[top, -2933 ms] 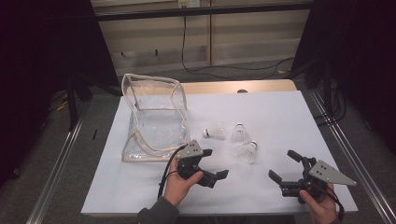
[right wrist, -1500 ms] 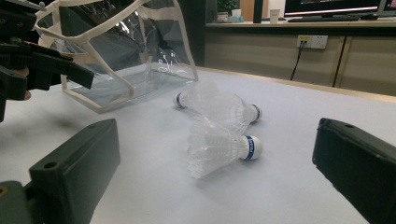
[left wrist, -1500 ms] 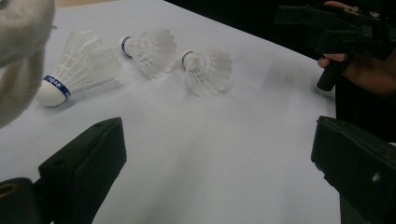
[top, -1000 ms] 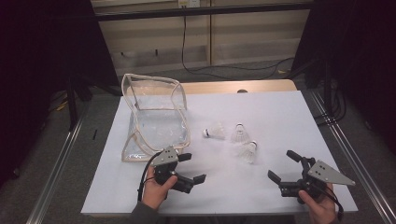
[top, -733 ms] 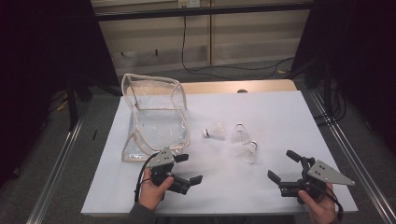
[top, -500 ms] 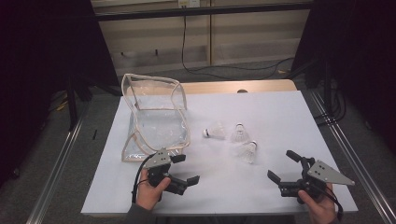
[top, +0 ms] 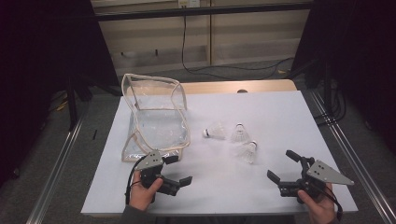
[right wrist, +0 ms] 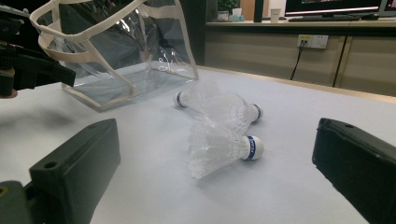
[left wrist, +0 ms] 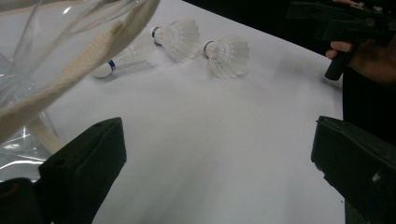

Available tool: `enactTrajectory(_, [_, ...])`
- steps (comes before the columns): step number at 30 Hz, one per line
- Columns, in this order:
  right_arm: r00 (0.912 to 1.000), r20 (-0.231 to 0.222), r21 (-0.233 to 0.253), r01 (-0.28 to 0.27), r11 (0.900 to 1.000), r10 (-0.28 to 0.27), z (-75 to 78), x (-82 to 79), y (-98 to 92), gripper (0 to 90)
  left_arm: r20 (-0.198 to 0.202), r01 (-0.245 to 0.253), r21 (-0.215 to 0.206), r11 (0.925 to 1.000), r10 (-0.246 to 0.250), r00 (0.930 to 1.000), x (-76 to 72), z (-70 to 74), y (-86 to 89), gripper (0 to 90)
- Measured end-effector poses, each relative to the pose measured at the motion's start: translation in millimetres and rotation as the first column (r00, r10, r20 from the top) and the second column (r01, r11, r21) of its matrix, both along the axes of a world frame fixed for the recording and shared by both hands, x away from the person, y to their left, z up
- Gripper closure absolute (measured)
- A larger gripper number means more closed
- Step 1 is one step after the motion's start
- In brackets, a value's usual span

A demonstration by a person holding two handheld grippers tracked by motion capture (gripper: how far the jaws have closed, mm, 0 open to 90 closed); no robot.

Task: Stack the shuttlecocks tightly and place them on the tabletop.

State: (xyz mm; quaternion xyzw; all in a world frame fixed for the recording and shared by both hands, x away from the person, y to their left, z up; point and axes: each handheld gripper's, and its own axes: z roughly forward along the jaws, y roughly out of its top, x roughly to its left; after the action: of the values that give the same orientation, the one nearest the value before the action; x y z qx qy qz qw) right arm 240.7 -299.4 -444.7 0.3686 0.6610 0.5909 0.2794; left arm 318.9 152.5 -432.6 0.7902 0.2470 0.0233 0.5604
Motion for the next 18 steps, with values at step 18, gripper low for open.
enactTrajectory(18, [1.0, 0.003, -0.007, -0.002, 1.0, 0.002, -0.2, 0.8, 1.0, 0.5, 0.008, -0.023, 0.001, 0.9997, 0.023, 0.9997, -2.2, -3.6, 29.7, 3.3])
